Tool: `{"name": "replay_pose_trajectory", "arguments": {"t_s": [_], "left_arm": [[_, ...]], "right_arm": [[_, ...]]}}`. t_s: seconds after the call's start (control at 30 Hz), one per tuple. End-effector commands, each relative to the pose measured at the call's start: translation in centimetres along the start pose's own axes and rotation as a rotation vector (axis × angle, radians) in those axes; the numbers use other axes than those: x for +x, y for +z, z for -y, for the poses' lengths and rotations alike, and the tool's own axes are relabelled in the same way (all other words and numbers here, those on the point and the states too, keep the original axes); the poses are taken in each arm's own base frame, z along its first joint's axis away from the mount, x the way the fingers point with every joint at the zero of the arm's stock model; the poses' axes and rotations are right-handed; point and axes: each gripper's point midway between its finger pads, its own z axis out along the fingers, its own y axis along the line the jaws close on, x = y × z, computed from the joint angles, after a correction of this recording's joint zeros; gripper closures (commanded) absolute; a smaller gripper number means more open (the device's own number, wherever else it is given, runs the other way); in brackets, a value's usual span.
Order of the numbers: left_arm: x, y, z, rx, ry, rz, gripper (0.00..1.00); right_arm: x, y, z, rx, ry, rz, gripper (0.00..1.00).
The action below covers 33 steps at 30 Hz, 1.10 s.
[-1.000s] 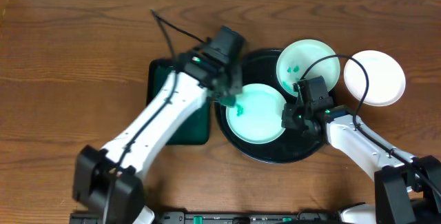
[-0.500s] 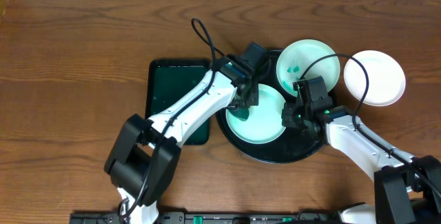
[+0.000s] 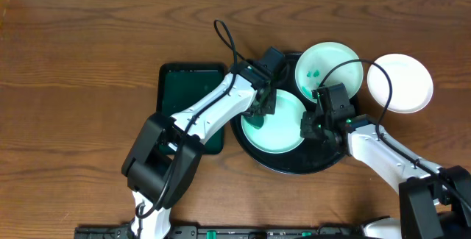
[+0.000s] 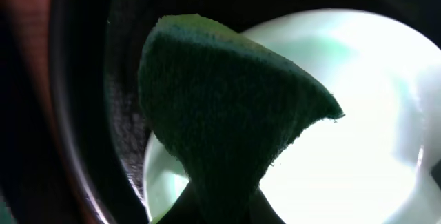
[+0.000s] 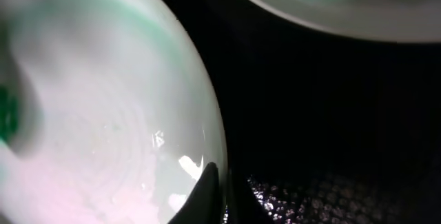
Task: Clean dirty plates on tray and stack at the side
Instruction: 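Scrub the white plate's surface with the sponge in the left gripper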
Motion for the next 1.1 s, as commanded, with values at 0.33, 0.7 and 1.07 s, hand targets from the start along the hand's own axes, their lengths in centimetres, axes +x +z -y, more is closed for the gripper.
{"name": "replay_pose_trajectory", "arguments": {"t_s": [0.33,0.7,1.07], "left_arm": [[0.1,0.9,-1.6,-0.084,0.059,0.002,0.93],[1.6,3.1,-0.9,-0.049,0.043,-0.015,0.93],[1.8,2.9,-0.5,-0.028,0.036,0.014,0.64]], "right_arm": [[0.6,0.3,0.0,0.012,-0.049,-0.012,0.99],[0.4,0.3,-0.1,0.008,-0.049,-0.005,0.99],[0.4,0.3,-0.2,0.003,-0.050,-0.004,0.99]]}}
